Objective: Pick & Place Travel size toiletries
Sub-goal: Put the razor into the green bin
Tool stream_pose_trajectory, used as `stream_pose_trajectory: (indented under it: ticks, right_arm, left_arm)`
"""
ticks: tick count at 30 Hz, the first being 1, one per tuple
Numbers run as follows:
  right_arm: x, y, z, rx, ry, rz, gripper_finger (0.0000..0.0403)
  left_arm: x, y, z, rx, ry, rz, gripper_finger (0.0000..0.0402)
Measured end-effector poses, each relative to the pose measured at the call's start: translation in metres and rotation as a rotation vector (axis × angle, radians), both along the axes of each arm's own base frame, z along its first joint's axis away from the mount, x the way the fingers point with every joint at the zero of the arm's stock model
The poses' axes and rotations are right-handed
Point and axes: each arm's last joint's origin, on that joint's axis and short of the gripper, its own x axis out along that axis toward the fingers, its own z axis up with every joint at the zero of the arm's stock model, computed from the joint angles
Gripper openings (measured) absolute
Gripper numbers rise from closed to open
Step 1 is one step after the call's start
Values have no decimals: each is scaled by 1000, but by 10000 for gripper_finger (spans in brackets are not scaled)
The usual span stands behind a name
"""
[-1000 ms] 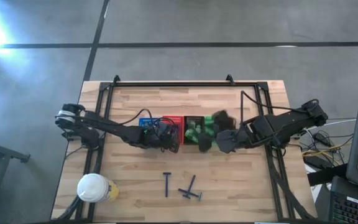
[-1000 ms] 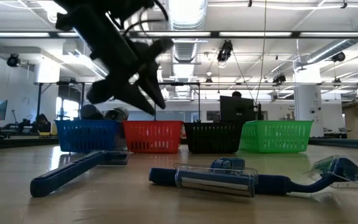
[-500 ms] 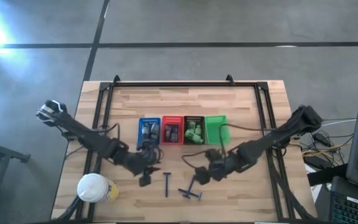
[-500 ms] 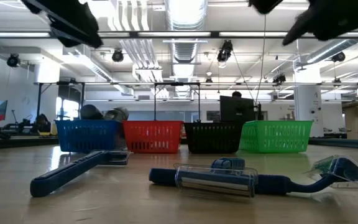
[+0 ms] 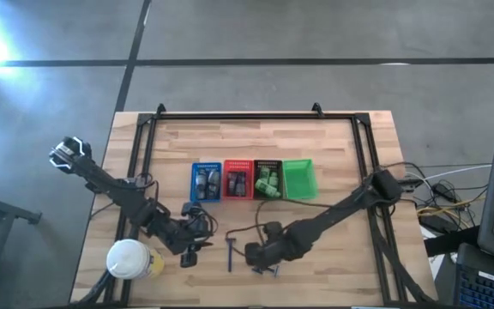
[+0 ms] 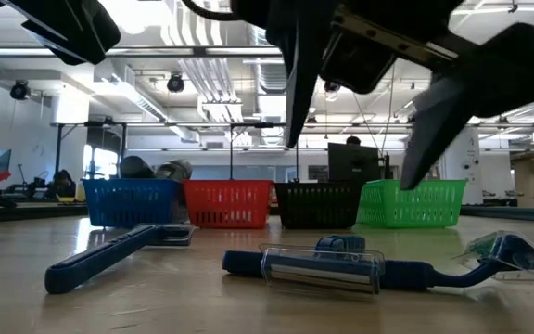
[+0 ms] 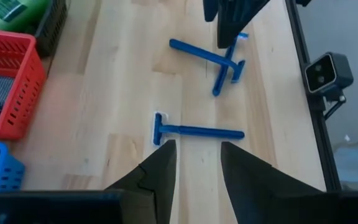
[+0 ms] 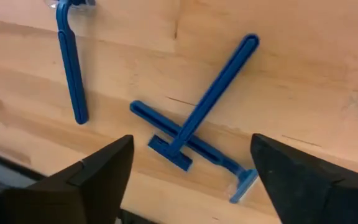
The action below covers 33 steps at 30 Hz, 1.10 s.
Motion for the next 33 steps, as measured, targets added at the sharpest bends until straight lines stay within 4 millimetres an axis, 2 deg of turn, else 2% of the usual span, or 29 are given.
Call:
stream_pose_trajectory:
  ticks: [4,9,13,20,30,33]
  right_arm:
    - [16,5,-2,-25,51,-10,277]
    - [32,10,-22,-53,138,-10,232]
    - [40,15,-36,-66,179,-7,212]
    - [44,17,-39,-96,229,21,167]
    - [40,13,-40,-123,262,91,44]
    - [39,12,-38,-132,259,108,23]
  left_arm:
    - [-2,-2,-1,6,6,-13,131]
    - [-3,-3,-1,10,11,-16,131]
    - [-3,-2,-2,15,18,-17,131]
    - [-4,-2,-2,29,21,-28,131]
    - [-4,-2,-2,28,21,-29,131]
    - [-4,-2,-2,28,21,-29,131]
